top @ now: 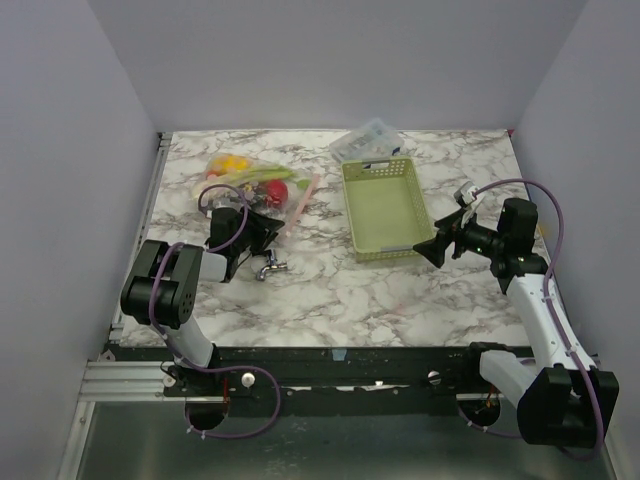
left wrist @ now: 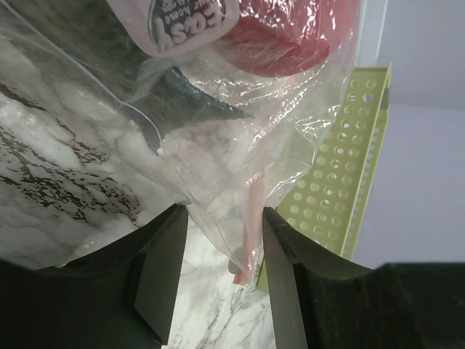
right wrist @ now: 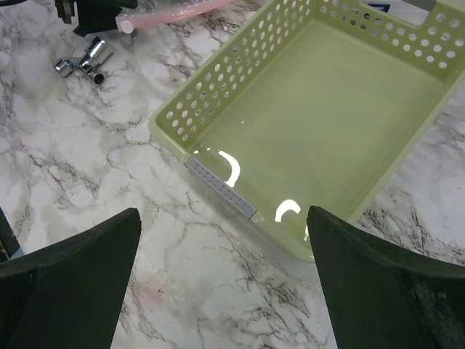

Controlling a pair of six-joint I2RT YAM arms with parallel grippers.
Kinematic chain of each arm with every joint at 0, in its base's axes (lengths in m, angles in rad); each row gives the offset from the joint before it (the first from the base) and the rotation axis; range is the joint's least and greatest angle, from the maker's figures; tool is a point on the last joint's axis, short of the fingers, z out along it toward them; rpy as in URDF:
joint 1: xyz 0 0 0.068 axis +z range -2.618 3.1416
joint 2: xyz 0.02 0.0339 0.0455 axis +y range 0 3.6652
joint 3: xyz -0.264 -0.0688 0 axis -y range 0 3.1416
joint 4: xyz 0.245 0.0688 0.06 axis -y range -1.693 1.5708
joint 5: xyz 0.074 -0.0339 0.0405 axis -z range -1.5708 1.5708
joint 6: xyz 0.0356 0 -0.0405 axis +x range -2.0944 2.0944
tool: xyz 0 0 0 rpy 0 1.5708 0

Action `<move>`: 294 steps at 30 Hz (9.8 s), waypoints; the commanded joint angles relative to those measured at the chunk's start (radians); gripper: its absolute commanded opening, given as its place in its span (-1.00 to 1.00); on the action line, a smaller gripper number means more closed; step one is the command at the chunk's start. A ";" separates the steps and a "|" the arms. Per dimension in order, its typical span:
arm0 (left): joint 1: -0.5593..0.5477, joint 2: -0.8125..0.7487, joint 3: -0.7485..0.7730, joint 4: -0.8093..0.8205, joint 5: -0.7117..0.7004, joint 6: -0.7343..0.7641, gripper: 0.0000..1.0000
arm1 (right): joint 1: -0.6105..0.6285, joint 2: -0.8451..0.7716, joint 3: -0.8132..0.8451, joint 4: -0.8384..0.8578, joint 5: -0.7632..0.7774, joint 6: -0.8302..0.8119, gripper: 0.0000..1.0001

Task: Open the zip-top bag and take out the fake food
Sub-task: Pick up the zipper food storage bag at the center of the board, then adjust the zipper food storage bag at the center of the board, then unzip the zipper food storage bag at the center of the board.

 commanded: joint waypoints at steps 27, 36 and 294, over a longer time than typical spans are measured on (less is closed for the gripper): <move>-0.088 0.009 -0.052 0.080 -0.187 -0.232 0.09 | 0.002 -0.007 0.006 -0.006 -0.025 -0.015 1.00; -0.088 0.040 -0.018 0.072 -0.197 -0.225 -0.33 | 0.001 -0.014 0.005 -0.005 -0.026 -0.016 1.00; -0.658 -0.622 0.290 -0.261 0.127 0.720 -1.00 | 0.527 0.387 0.901 -0.581 -0.385 -0.187 -0.23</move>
